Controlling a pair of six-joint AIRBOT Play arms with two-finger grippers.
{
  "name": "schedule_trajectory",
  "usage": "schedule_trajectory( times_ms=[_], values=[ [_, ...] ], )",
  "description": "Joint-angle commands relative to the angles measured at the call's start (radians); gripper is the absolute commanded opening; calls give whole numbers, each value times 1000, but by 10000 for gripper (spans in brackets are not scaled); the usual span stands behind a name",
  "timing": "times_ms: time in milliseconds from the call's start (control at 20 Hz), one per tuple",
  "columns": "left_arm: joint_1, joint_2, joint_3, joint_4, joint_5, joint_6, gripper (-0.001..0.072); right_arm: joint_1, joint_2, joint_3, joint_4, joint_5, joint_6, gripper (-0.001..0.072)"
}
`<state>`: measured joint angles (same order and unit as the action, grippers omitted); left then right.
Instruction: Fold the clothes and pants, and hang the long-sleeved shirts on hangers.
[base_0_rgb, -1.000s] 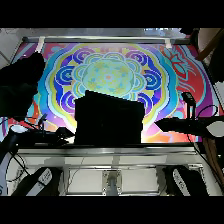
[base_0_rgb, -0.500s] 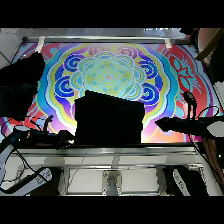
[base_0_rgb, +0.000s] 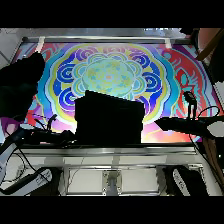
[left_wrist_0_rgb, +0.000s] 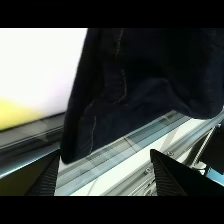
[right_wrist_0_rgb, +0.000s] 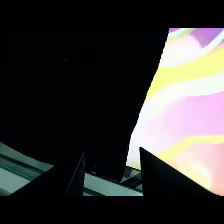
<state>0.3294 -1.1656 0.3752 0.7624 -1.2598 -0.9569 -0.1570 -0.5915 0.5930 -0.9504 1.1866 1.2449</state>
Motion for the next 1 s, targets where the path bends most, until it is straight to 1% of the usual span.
schedule_trajectory(
  times_ms=[0,50,150,200,250,350,450,500,550,600,650,700,750,850,950],
  values=[
    [-61,-1,1,-69,42,0,609,0,1,0,5,0,1,369],
    [-61,-1,1,-67,39,-1,557,0,1,0,5,2,1,369],
    [-61,-1,1,-68,37,-24,267,0,1,0,4,2,0,368],
    [-61,-1,1,-69,36,-23,86,0,1,0,0,2,0,369],
    [-61,-1,1,-68,36,-23,14,0,1,0,-2,3,0,369],
    [-61,-1,1,-69,36,-23,15,0,2,0,-8,18,1,369],
    [-61,0,1,-84,27,-23,15,0,1,-3,-90,47,11,369],
    [-61,0,1,-100,25,-23,15,-3,-1,-22,-132,43,37,368],
    [-61,0,1,-118,26,-23,15,-22,-13,-60,-135,45,50,368],
    [-61,0,2,-131,26,-22,15,-48,-37,-105,-106,43,50,368],
    [-61,0,2,-135,26,-17,15,-82,-80,-159,-39,36,42,369],
    [-61,0,2,-135,26,-3,15,-110,-132,-210,49,24,-1,369],
    [-61,0,2,-136,26,-3,15,-131,-200,-253,151,14,-73,375],
    [-61,0,2,-136,26,-3,15,-135,-336,-301,339,-31,-185,558],
    [-61,0,2,-135,26,-3,15,-135,-459,-313,458,-64,-266,568]
  ],
)
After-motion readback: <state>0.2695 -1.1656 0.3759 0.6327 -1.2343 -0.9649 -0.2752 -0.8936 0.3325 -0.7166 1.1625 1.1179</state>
